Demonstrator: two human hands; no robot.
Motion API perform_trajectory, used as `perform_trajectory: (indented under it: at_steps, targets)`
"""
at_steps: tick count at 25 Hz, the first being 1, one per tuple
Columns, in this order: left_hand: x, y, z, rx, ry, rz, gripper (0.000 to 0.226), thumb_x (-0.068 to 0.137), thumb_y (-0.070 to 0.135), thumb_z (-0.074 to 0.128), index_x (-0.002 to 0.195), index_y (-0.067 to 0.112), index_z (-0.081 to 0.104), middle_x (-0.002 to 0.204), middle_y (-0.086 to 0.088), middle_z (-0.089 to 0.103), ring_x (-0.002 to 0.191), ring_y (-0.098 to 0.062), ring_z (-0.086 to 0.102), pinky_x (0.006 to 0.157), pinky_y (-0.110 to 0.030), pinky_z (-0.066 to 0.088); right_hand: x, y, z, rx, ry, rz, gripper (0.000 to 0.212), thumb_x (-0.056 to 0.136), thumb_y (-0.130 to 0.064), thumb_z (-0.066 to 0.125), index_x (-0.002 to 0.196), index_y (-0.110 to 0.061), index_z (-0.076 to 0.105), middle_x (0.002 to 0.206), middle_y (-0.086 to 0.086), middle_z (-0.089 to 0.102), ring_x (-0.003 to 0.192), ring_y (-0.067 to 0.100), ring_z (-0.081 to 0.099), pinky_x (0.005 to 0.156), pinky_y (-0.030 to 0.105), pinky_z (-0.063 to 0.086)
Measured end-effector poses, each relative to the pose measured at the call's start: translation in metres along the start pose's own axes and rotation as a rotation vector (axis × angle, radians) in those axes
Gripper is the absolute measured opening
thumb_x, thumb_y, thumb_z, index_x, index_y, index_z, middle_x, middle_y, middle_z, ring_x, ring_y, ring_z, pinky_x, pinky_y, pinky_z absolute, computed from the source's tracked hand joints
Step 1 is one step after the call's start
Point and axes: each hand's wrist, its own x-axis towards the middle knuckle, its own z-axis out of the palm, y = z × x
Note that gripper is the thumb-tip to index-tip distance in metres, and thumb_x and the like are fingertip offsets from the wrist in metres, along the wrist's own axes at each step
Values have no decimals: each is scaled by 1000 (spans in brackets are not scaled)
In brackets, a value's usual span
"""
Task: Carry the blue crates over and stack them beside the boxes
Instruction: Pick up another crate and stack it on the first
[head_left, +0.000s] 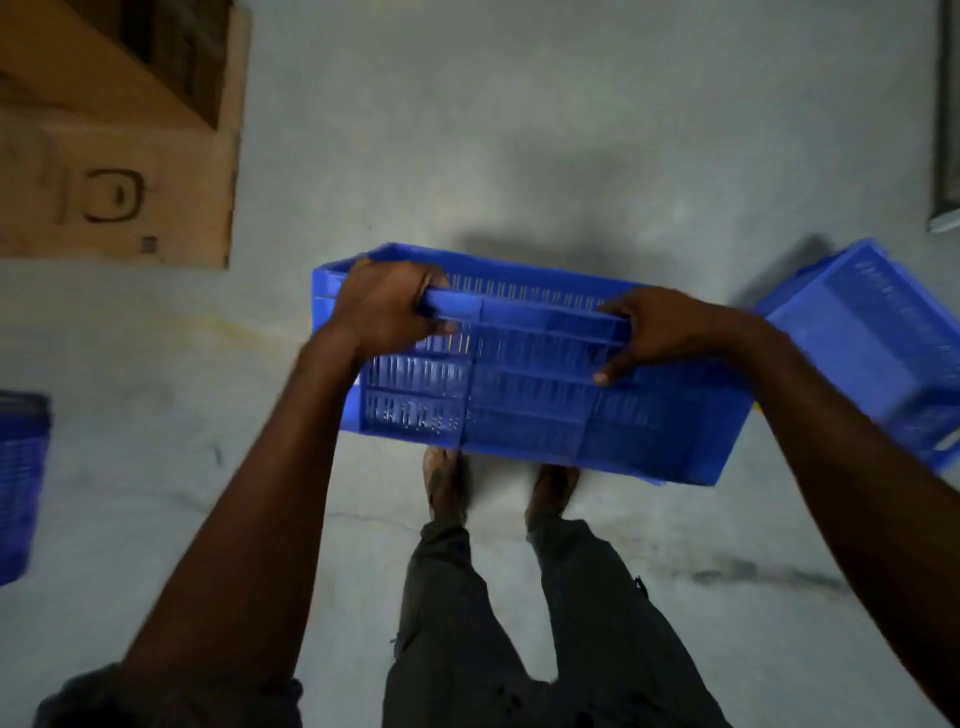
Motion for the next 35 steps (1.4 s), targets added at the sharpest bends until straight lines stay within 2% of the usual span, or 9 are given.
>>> perform_trajectory:
  at_steps: [3, 7, 10, 13, 18, 21, 25, 30, 35]
  targets:
    - [-92, -14, -41, 2, -98, -164, 41, 72, 50, 80, 90, 20, 58, 96, -2, 71, 96, -28, 66, 80, -36, 49, -30, -73, 12, -219, 82, -183, 31, 69, -36, 86, 88, -18, 70, 87, 6, 72, 86, 27, 67, 69, 36, 45]
    - [-208, -18, -32, 75, -189, -107, 23, 73, 27, 73, 95, 22, 66, 101, -3, 72, 101, -29, 66, 75, -33, 50, -75, -165, 86, -408, 352, -359, 24, 70, -33, 72, 91, -23, 66, 85, 5, 74, 83, 32, 69, 65, 34, 50]
    - [-296, -33, -11, 35, -78, -241, 28, 77, 12, 61, 102, 21, 69, 106, -8, 73, 108, -32, 64, 79, -36, 49, -88, -231, 126, -595, 445, -460, 25, 59, -22, 74, 81, -23, 61, 67, 5, 70, 62, 30, 68, 49, 31, 44]
    - [-378, -65, -20, 55, 134, -307, 35, 74, 12, 60, 105, 26, 67, 101, -7, 73, 103, -33, 64, 75, -37, 48, -93, -308, 142, -637, 537, -573, 32, 53, -15, 77, 78, -23, 59, 68, 2, 67, 66, 27, 68, 48, 30, 46]
    - [-512, -128, -49, 51, 390, -365, 34, 62, 16, 56, 94, 24, 64, 85, -8, 72, 91, -36, 65, 65, -37, 48, -94, -450, 176, -755, 518, -738, 31, 69, -27, 75, 97, -25, 62, 96, -1, 69, 98, 27, 64, 71, 37, 51]
    - [-591, -175, -60, 31, 416, -493, 32, 61, 16, 60, 91, 24, 65, 80, -5, 71, 85, -33, 66, 63, -37, 52, -93, -536, 209, -797, 467, -800, 29, 76, -41, 72, 98, -29, 57, 95, 2, 71, 99, 29, 66, 71, 36, 49]
    - [-672, -224, -49, -22, 443, -616, 29, 63, 14, 63, 90, 23, 66, 79, -3, 71, 83, -30, 66, 64, -38, 53, -85, -628, 260, -846, 428, -918, 29, 75, -41, 73, 97, -28, 60, 92, 3, 72, 97, 29, 67, 69, 35, 48]
    - [-706, -278, -60, -62, 485, -748, 29, 71, 14, 64, 98, 25, 68, 94, -3, 73, 96, -32, 65, 66, -32, 42, -43, -718, 279, -916, 382, -981, 26, 77, -42, 74, 95, -29, 62, 90, 0, 72, 96, 28, 67, 67, 34, 47]
    - [-731, -367, -59, -121, 406, -898, 42, 68, 16, 70, 108, 24, 69, 101, -3, 73, 101, -31, 65, 72, -32, 46, 31, -807, 313, -895, 213, -1073, 32, 72, -43, 76, 99, -30, 64, 93, -2, 72, 98, 27, 66, 70, 34, 48]
